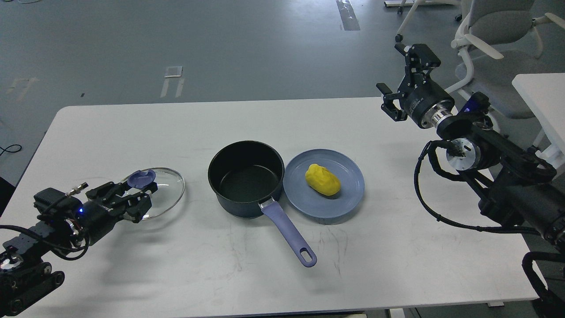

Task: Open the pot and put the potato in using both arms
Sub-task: 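Set the lid down beside the pot and raise the left gripper away, then move the right gripper down toward the yellow potato on the plate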

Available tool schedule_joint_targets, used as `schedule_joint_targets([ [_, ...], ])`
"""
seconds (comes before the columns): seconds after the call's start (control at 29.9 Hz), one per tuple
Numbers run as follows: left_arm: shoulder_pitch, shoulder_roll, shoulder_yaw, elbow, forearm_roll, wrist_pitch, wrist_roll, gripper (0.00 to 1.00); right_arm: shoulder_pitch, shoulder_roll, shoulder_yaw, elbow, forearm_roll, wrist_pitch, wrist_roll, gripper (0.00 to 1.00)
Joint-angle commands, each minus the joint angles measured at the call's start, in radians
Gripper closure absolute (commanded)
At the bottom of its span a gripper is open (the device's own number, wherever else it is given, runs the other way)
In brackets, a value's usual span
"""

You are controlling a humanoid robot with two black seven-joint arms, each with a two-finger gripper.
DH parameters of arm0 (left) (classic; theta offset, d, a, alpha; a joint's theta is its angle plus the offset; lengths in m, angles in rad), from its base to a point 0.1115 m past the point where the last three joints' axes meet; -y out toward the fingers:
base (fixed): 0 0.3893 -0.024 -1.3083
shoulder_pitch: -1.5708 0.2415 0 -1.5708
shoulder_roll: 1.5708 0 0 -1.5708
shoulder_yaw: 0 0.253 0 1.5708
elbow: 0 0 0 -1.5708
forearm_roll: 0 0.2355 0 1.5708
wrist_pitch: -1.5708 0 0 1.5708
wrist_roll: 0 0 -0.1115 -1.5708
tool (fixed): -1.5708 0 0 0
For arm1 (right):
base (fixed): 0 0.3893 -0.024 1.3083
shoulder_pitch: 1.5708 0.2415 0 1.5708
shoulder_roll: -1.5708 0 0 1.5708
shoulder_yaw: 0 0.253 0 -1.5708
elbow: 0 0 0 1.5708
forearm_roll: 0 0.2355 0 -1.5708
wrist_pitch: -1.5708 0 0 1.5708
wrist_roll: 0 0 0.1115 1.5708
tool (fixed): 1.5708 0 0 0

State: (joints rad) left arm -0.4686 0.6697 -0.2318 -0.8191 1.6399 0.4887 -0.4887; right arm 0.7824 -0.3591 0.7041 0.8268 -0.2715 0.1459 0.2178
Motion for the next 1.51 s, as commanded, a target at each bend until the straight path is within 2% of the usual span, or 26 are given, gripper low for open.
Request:
schedule_joint_targets([
  [0.0,0.001,-0.002,0.0,0.002,0.0,0.0,0.0,0.09,0.0,0.0,0.0,-0.002,0.0,0.0,0.0,0.0],
  [0.03,0.001,-0.002,0.0,0.002,-0.002,0.0,0.0,0.04,0.0,0.0,0.0,-0.002,0.0,0.0,0.0,0.0],
  [0.07,-0.001,-0.002,0.0,0.0,-0.002,0.0,0.0,0.03,0.0,0.0,0.0,-0.002,0.0,0.0,0.0,0.0],
  [0.47,-0.015,0.004,-0.003,-0.026,-0.04,0.0,0.0,0.02,-0.008,0.0,0.0,-0.002,0.0,0.0,0.0,0.0],
  [0.8,-0.116,0.145,-0.015,-0.279,-0.268,0.0,0.0,0.03,-0.008,-0.001,0.0,0.0,0.0,0.0,0.0,0.0],
  [0.94,-0.18,0.146,-0.026,-0.298,-0.428,-0.005,0.0,0.02,-0.008,-0.001,0.0,0.003,0.0,0.0,0.0,0.0],
  [1.04,-0.292,0.143,-0.031,-0.288,-0.697,-0.163,0.0,0.02,-0.006,-0.001,-0.002,0.005,0.0,0.0,0.0,0.0],
  [1.07,-0.348,0.143,-0.032,-0.287,-0.81,-0.258,0.0,0.02,-0.006,-0.001,-0.002,0.005,0.0,0.0,0.0,0.0],
  [1.14,-0.401,0.143,-0.034,-0.284,-0.929,-0.352,0.0,0.02,-0.006,-0.001,-0.002,0.005,0.0,0.0,0.0,0.0],
  [1.2,-0.481,0.143,-0.052,-0.281,-1.139,-0.497,0.0,0.02,-0.006,-0.001,-0.002,0.006,0.0,0.001,0.0,0.0],
  [1.24,-0.495,0.142,-0.058,-0.281,-1.181,-0.527,0.0,0.02,-0.006,-0.001,-0.002,0.006,0.0,0.001,0.0,0.0],
  [1.3,-0.534,0.137,-0.075,-0.281,-1.287,-0.631,0.123,0.02,-0.006,-0.001,-0.002,0.006,0.0,0.001,0.0,0.0],
  [1.34,-0.535,0.137,-0.075,-0.281,-1.287,-0.631,0.124,0.02,-0.006,-0.001,-0.002,0.006,0.0,0.001,0.0,0.0],
  [1.37,-0.541,0.125,-0.096,-0.281,-1.337,-0.694,0.212,0.02,-0.006,-0.001,-0.002,0.006,0.0,0.001,0.0,0.0],
  [1.4,-0.541,0.111,-0.115,-0.279,-1.373,-0.726,0.266,0.02,-0.006,-0.001,-0.002,0.008,0.0,0.001,0.0,0.0],
  [1.44,-0.529,0.078,-0.165,-0.276,-1.46,-0.755,0.38,0.02,-0.006,0.0,-0.002,0.008,0.0,0.001,0.0,0.0],
  [1.47,-0.507,0.045,-0.211,-0.275,-1.555,-0.748,0.483,0.02,-0.006,0.0,-0.002,0.011,0.0,0.001,0.002,0.0],
])
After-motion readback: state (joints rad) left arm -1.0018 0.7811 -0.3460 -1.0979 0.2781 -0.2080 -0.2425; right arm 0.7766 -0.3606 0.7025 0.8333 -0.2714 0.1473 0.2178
